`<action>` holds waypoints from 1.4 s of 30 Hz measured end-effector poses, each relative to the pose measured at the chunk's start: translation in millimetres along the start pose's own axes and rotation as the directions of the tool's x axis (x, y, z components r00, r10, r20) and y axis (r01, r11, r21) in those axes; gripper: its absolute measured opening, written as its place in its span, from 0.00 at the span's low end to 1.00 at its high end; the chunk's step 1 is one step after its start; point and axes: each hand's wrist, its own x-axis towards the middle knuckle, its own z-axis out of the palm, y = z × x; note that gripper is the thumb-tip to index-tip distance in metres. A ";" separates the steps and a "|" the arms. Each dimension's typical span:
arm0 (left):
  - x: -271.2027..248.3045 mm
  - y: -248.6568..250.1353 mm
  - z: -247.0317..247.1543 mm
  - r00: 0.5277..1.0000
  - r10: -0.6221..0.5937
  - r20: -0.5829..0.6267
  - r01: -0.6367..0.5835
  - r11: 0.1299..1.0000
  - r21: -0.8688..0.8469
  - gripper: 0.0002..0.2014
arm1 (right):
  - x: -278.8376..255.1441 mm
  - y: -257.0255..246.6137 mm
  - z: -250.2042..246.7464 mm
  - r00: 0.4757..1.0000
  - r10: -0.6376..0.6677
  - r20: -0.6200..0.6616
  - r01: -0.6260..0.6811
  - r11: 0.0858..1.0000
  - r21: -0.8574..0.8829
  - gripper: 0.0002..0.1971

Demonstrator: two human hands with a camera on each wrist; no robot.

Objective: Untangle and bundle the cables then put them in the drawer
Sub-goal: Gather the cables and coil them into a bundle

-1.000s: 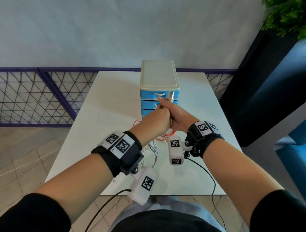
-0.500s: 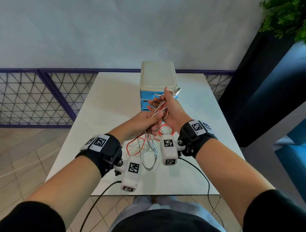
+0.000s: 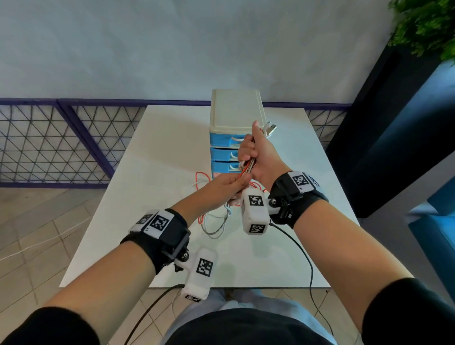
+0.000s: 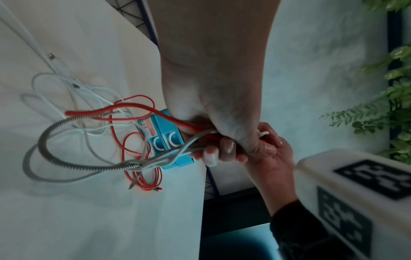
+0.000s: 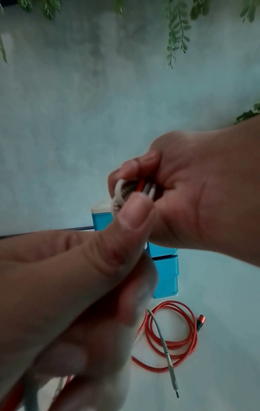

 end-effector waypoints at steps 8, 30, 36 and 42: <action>0.1 -49.1 -23.4 0.983 -0.181 0.036 0.140 0.858 0.495 0.19 | 0.7 -18.6 -11.0 0.992 -0.115 -0.047 0.107 0.984 -0.140 0.21; -47.3 -122.7 -98.2 0.905 -0.345 -0.248 0.419 0.623 0.661 0.16 | -10.2 -87.8 -14.9 0.933 -0.336 -0.132 0.294 0.919 -0.261 0.21; -30.2 -94.9 -96.4 0.867 -0.498 0.010 0.349 0.621 0.702 0.26 | -7.4 -57.8 -17.9 0.961 -0.265 -0.077 0.218 0.900 -0.377 0.21; 7.5 -17.4 -49.5 0.979 -0.197 0.041 0.163 0.896 0.414 0.21 | -6.6 -28.8 -13.0 0.980 -0.198 -0.036 0.167 0.902 -0.398 0.20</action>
